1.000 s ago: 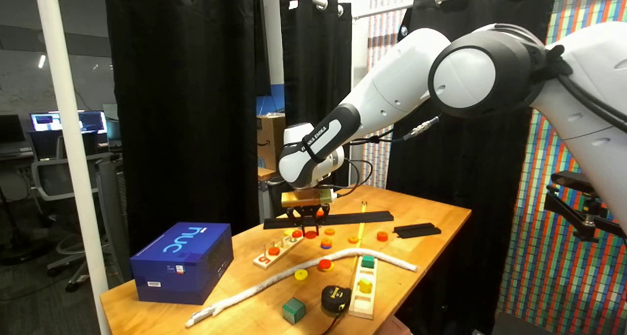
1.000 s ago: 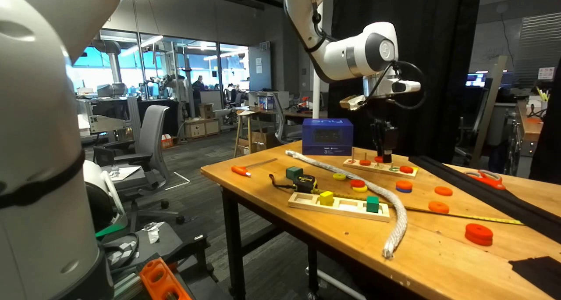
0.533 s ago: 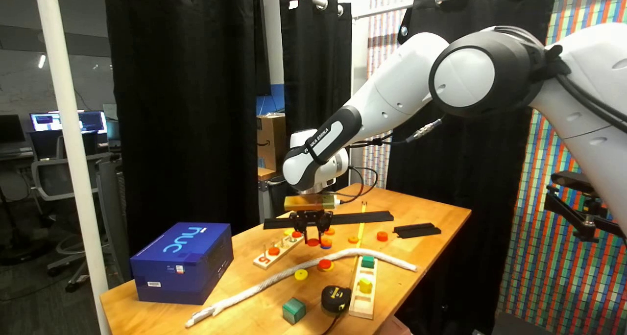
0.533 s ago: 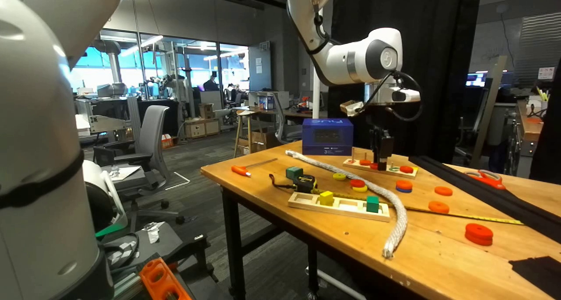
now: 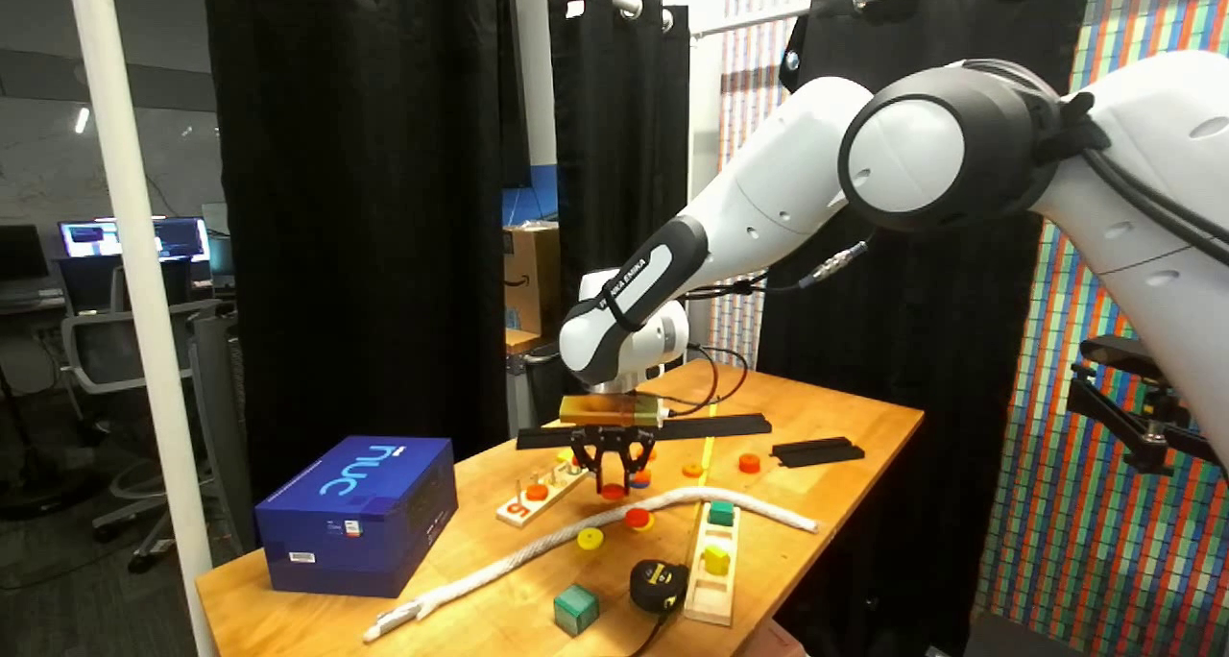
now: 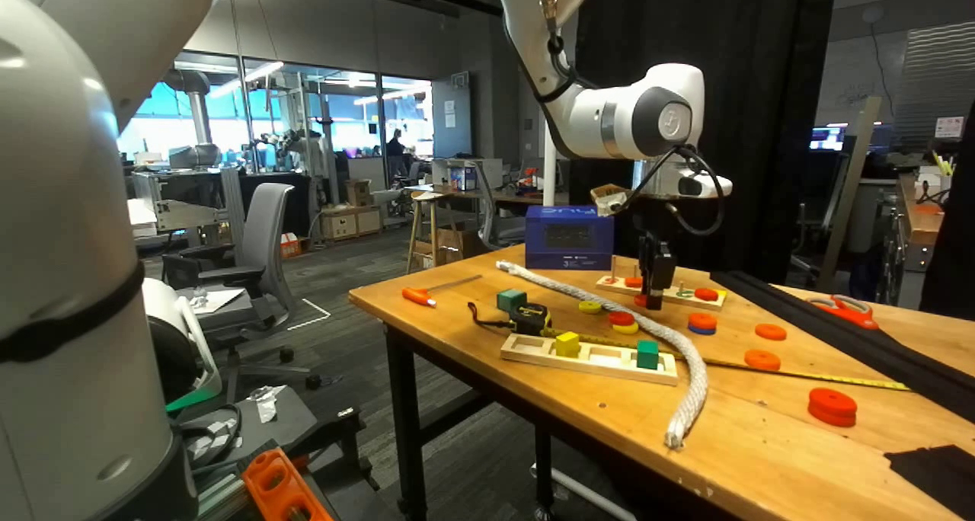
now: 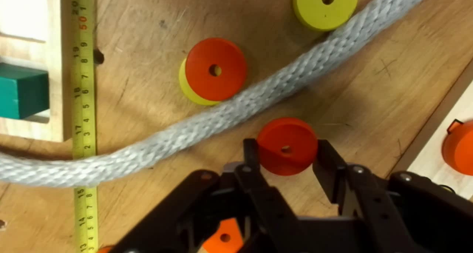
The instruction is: Remove the orange ring from the left side of the wooden stand
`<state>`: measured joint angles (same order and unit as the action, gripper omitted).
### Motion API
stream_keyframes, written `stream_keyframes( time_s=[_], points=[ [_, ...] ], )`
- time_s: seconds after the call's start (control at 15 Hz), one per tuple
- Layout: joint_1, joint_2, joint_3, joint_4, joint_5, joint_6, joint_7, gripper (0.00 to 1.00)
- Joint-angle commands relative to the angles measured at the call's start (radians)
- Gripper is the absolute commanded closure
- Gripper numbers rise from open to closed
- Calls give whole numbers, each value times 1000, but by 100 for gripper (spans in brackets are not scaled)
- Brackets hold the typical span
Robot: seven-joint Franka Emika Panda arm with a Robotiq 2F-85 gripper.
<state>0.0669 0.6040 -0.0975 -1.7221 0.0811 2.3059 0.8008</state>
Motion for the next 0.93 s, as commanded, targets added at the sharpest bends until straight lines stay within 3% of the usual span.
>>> stream_keyframes(
  time_s=[0.0,0.07,0.13,0.2,0.47,0.53,0.87],
  points=[
    [-14,1,10,-12,29,28,-27,81],
    [-15,5,9,-10,29,27,-25,81],
    [-15,9,9,-8,30,22,-24,33],
    [-15,12,9,-7,30,20,-24,31],
    [-13,23,8,-4,27,16,-22,3],
    [-12,23,7,-4,26,13,-21,0],
    [23,-25,1,-12,-4,-5,-4,0]
  ],
)
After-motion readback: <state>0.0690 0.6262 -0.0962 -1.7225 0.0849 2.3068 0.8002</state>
